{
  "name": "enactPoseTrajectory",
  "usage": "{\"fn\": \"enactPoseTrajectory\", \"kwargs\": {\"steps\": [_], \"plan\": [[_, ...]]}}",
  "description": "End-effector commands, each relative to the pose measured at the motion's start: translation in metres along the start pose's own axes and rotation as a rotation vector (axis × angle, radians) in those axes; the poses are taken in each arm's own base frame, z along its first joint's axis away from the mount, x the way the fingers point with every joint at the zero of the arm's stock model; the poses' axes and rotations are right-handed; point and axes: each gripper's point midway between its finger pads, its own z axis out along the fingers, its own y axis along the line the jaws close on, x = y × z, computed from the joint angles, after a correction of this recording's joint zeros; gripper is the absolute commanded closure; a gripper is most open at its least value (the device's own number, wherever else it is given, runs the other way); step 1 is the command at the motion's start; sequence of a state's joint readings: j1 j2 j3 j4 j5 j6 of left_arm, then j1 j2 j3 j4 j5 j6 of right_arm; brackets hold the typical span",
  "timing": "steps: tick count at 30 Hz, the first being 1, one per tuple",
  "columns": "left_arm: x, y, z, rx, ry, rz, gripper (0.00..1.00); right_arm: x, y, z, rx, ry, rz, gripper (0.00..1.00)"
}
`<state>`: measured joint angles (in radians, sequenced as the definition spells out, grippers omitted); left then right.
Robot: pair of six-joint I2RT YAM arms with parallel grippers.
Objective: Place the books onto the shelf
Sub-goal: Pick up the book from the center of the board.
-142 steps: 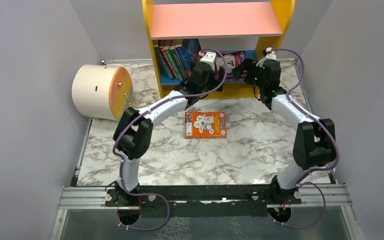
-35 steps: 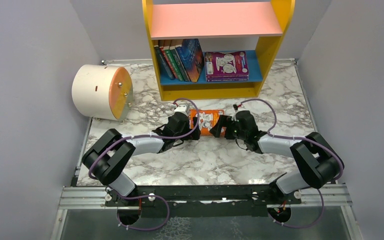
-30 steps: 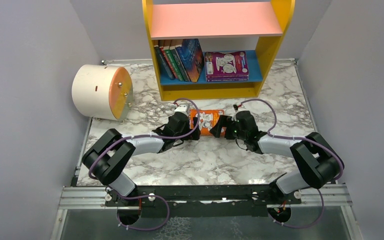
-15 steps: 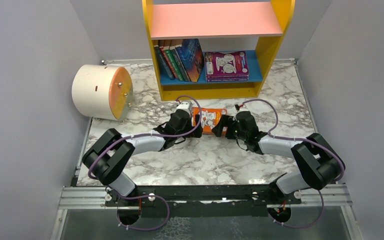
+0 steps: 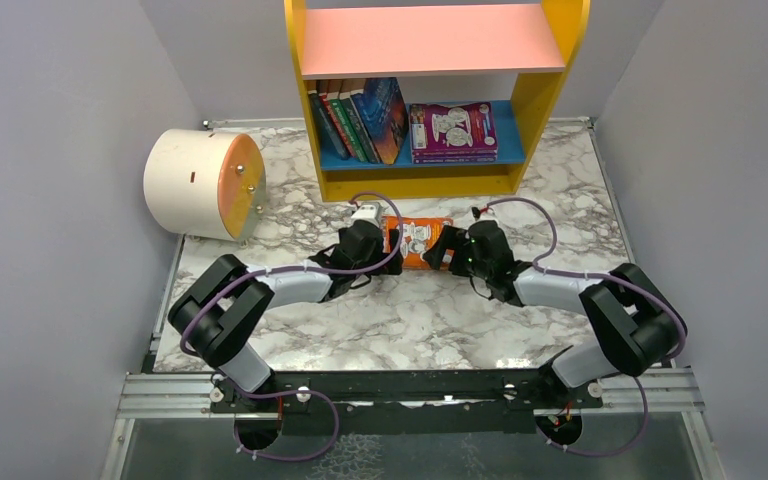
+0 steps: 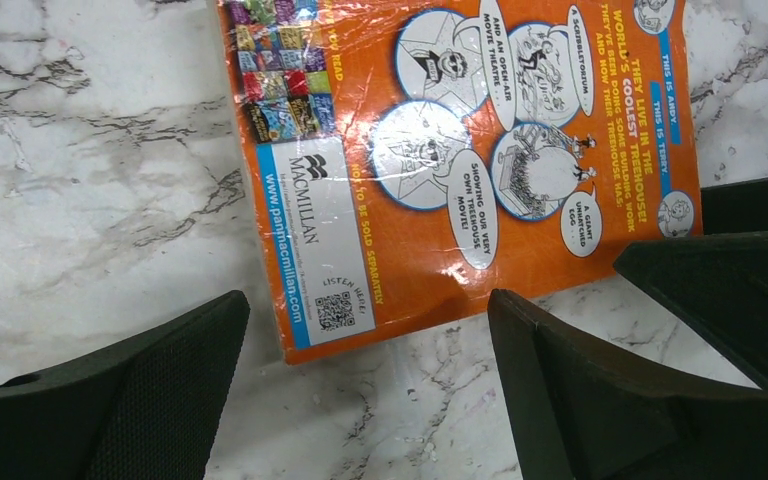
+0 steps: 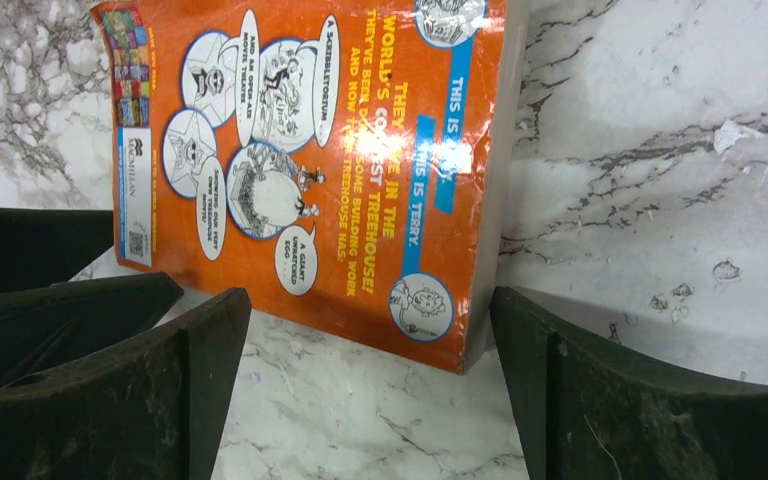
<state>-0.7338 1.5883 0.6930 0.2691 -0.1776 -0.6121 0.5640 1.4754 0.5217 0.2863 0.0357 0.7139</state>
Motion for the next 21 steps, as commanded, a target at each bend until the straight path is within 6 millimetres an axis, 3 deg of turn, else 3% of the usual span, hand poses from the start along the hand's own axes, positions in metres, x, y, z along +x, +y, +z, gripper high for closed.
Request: {"fn": "enactPoseTrajectory", "kwargs": {"steps": [1, 10, 17, 21], "plan": [[-0.030, 0.003, 0.006, -0.022, -0.084, -0.028, 0.16, -0.003, -0.010, 0.009, 0.076, -0.009, -0.007, 0.11], [-0.050, -0.006, 0.018, 0.031, -0.106, -0.031, 0.20, -0.003, -0.014, 0.023, 0.101, -0.005, -0.026, 0.12], [-0.045, -0.015, 0.028, 0.069, -0.070, -0.036, 0.22, -0.003, -0.014, 0.025, 0.099, -0.005, -0.029, 0.15], [-0.030, -0.003, 0.035, 0.015, -0.027, -0.038, 0.22, -0.003, -0.015, 0.023, 0.099, -0.007, -0.033, 0.15]]}}
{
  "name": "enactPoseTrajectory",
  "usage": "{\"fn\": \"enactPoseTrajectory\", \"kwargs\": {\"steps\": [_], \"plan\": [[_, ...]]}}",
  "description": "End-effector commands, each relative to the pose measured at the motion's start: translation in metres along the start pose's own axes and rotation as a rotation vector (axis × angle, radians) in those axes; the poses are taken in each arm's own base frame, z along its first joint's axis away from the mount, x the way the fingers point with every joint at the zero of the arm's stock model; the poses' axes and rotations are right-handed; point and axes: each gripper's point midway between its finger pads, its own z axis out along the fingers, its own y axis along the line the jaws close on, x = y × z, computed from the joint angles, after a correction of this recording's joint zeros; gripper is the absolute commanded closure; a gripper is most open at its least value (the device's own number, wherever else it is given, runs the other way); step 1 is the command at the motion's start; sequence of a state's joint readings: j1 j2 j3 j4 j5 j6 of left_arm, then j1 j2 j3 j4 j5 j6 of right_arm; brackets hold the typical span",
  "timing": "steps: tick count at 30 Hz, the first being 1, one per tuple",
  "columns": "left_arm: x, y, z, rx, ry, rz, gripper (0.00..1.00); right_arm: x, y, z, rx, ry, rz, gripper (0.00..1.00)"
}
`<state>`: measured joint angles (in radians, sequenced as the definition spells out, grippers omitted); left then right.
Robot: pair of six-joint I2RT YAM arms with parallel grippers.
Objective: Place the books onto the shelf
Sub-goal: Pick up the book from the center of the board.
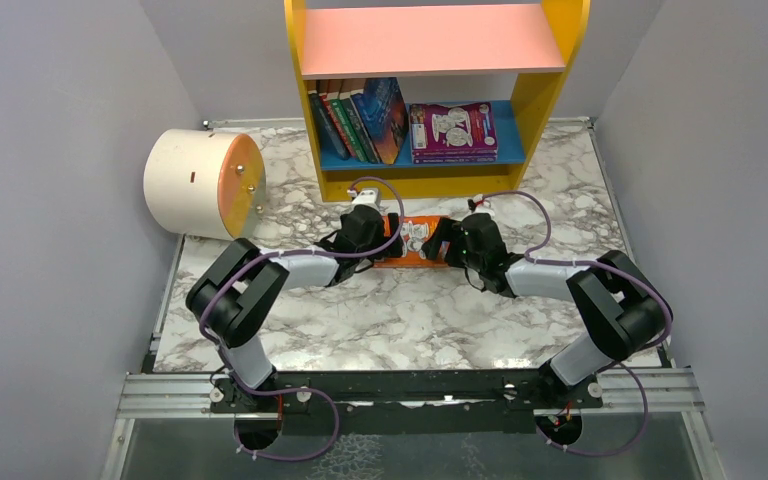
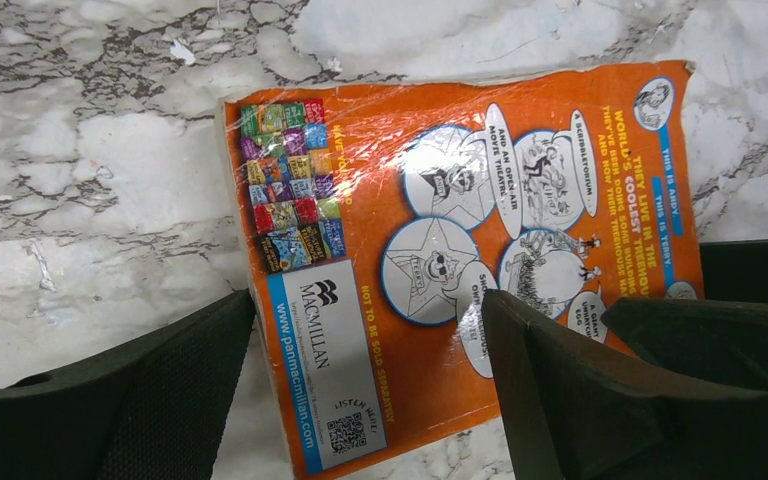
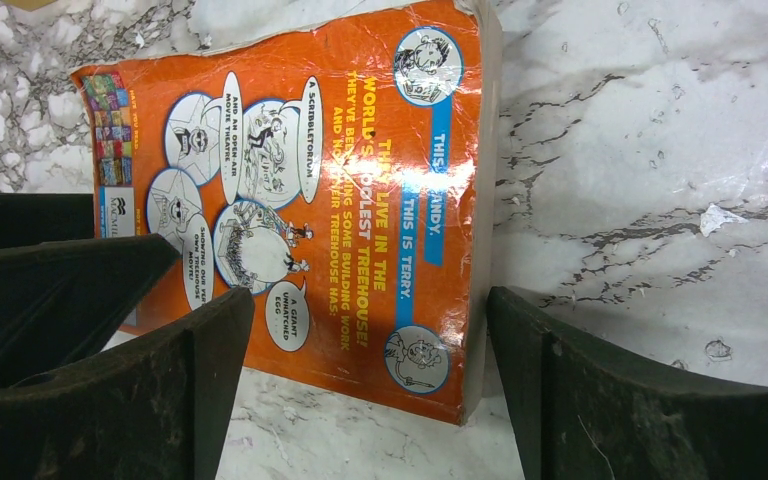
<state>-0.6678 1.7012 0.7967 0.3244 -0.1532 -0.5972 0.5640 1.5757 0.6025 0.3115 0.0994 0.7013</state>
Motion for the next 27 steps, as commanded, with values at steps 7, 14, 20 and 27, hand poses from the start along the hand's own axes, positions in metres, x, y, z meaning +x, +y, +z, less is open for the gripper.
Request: {"fn": "enactPoseTrajectory", "kwargs": {"steps": [7, 14, 20, 27], "plan": [[0.012, -0.006, 0.008, 0.039, 0.051, -0.011, 0.24, 0.016, -0.012, 0.001, 0.037, 0.041, -0.028, 0.18], [0.012, -0.015, 0.008, 0.092, 0.044, -0.025, 0.36, 0.017, -0.011, -0.001, 0.018, 0.043, -0.041, 0.31], [0.006, -0.022, 0.003, 0.116, 0.028, -0.024, 0.38, 0.013, -0.006, -0.003, -0.003, 0.029, -0.047, 0.49], [0.000, -0.034, 0.000, 0.142, 0.015, -0.016, 0.39, 0.005, -0.002, -0.007, -0.014, 0.009, -0.059, 0.71]]}}
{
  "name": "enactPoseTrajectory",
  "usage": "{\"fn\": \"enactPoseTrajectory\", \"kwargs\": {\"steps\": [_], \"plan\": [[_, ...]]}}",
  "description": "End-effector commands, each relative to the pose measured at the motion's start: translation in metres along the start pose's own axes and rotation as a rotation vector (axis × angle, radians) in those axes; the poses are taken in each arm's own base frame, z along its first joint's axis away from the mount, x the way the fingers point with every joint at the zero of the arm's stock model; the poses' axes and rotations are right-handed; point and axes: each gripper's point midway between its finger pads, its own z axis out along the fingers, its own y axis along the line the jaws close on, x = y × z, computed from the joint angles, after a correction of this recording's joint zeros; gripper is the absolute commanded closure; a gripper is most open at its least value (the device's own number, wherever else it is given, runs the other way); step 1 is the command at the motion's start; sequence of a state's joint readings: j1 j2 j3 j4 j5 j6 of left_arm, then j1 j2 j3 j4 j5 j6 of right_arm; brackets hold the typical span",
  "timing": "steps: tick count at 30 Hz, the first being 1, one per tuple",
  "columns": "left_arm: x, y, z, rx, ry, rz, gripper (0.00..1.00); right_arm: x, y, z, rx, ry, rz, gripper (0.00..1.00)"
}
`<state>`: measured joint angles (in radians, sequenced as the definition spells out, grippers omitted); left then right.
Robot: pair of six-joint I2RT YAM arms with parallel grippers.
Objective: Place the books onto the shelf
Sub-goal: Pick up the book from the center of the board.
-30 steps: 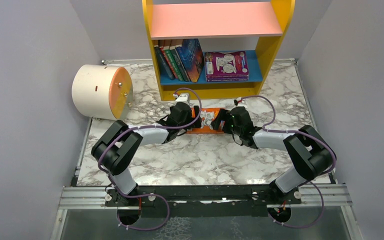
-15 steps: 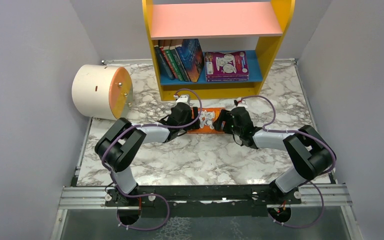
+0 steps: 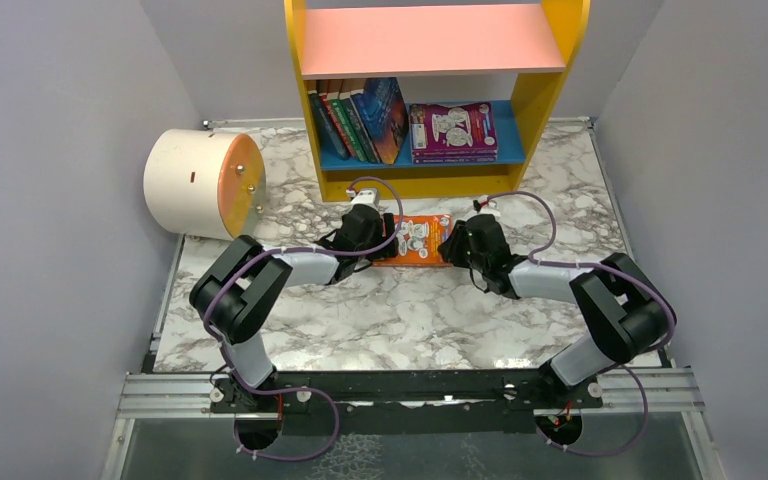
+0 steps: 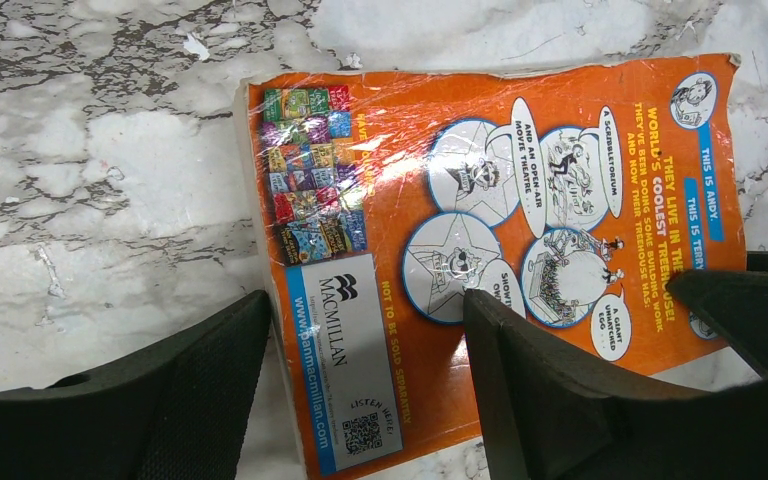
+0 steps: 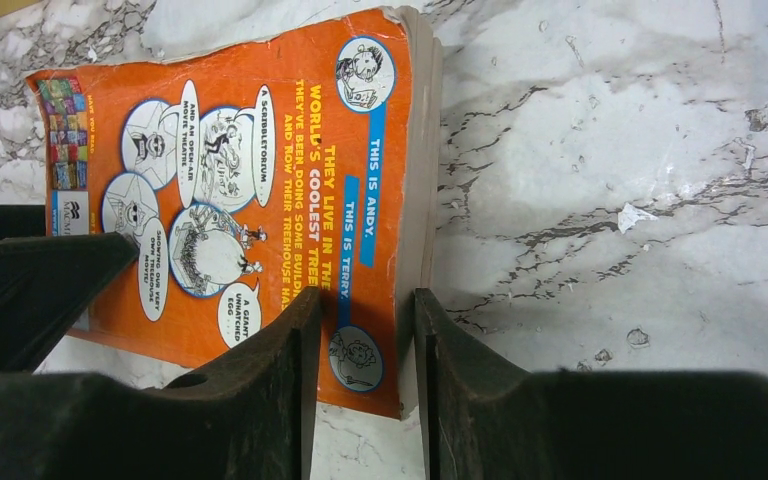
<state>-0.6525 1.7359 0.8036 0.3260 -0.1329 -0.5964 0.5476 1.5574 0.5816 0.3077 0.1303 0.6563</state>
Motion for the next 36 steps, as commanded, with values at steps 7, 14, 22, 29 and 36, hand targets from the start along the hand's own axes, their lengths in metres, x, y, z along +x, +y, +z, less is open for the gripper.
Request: {"fn": "enactPoseTrajectory", "kwargs": {"steps": [7, 14, 22, 29, 36], "plan": [[-0.010, -0.049, -0.010, 0.168, -0.021, -0.008, 0.39, 0.003, 0.017, -0.008, -0.069, 0.016, -0.029, 0.71], [-0.024, -0.062, -0.021, 0.206, -0.055, -0.006, 0.39, -0.009, 0.024, -0.015, -0.095, -0.016, -0.045, 0.71], [-0.035, -0.074, -0.028, 0.229, -0.075, 0.001, 0.40, -0.018, 0.030, -0.019, -0.111, -0.031, -0.054, 0.73], [-0.037, -0.082, -0.031, 0.237, -0.073, 0.003, 0.40, -0.021, 0.034, -0.022, -0.123, -0.039, -0.054, 0.73], [-0.041, -0.088, -0.033, 0.242, -0.078, 0.008, 0.40, -0.023, 0.036, -0.024, -0.135, -0.044, -0.053, 0.75]]}}
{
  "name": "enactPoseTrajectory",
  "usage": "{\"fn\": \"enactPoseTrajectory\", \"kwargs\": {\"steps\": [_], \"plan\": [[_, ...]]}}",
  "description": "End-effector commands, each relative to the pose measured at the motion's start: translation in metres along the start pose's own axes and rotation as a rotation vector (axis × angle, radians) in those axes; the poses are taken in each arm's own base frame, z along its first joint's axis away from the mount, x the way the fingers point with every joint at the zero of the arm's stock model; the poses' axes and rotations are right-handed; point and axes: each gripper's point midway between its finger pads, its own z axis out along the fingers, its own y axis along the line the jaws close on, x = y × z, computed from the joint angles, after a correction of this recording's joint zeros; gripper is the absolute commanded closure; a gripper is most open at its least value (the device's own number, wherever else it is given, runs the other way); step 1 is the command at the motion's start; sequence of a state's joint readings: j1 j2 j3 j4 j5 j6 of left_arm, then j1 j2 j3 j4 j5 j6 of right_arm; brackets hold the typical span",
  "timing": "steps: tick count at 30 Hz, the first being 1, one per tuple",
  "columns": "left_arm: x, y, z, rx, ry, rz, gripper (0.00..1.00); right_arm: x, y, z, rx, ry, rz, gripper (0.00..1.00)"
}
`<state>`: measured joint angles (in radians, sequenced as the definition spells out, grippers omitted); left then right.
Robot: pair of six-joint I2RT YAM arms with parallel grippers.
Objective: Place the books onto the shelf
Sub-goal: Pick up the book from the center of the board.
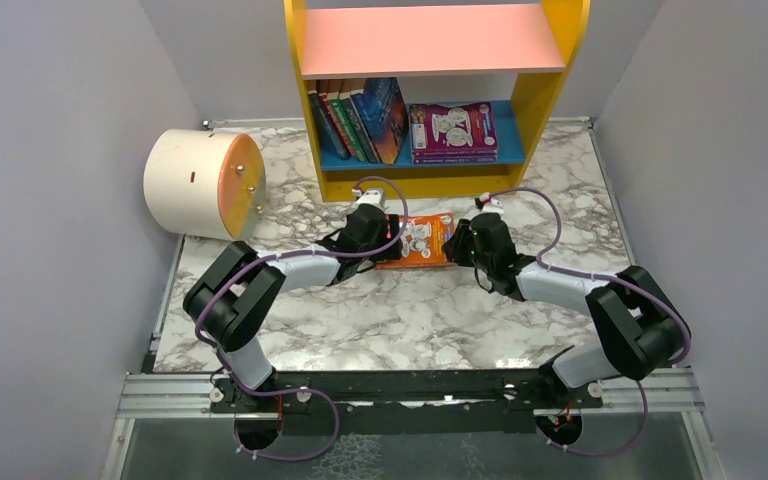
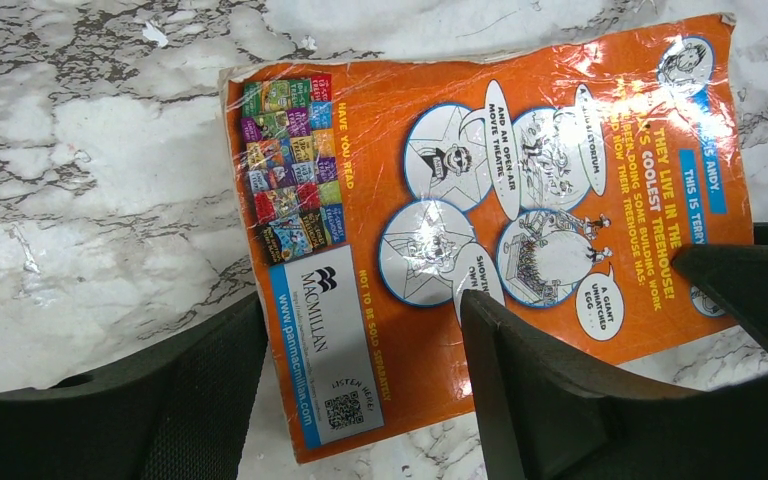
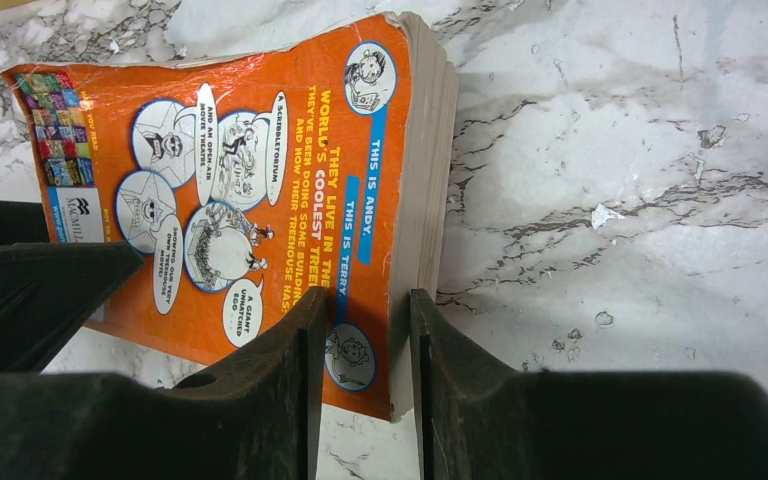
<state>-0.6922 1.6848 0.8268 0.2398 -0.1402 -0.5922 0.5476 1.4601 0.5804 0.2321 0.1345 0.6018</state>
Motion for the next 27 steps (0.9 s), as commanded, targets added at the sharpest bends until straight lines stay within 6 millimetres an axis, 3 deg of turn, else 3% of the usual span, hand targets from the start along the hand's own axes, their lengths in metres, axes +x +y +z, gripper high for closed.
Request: {"fn": "enactPoseTrajectory", "kwargs": {"steps": [1, 27], "plan": [[-0.043, -0.072, -0.019, 0.226, -0.104, -0.018, 0.40, -0.014, 0.034, -0.007, -0.129, -0.031, 0.000, 0.75], [-0.082, -0.101, -0.045, 0.234, -0.152, 0.023, 0.40, -0.056, 0.058, -0.035, -0.199, -0.120, -0.028, 0.83]]}}
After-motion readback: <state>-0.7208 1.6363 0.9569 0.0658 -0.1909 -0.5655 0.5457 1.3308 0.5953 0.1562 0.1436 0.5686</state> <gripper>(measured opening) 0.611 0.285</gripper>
